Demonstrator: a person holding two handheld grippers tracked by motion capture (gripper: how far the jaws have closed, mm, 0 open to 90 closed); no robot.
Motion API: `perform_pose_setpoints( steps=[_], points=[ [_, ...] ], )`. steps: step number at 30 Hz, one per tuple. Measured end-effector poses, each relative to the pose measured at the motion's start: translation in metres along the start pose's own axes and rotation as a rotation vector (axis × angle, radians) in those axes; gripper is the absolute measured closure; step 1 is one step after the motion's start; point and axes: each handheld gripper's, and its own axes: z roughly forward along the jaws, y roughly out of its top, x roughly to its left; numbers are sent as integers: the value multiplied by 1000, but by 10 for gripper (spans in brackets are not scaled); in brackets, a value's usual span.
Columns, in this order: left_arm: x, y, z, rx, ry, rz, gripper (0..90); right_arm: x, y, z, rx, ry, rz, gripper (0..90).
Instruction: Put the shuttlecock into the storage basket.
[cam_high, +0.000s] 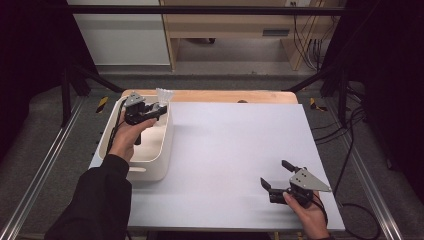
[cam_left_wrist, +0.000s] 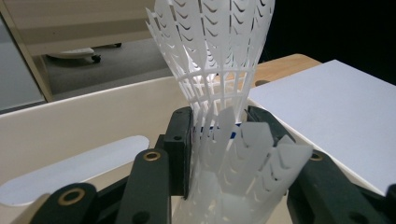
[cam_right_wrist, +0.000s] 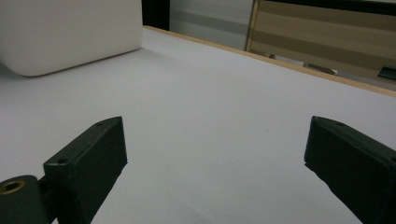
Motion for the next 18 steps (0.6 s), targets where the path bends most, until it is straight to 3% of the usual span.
perform_pose_setpoints(
  steps=[6, 18],
  points=[
    [0, 0, 0, -17, 1, -14, 619, 0, 0, 0, 1, 1, -1, 58],
    [0, -1, 1, 4, 6, -14, 604, 1, 0, 1, 5, 5, -3, 58]
  ],
)
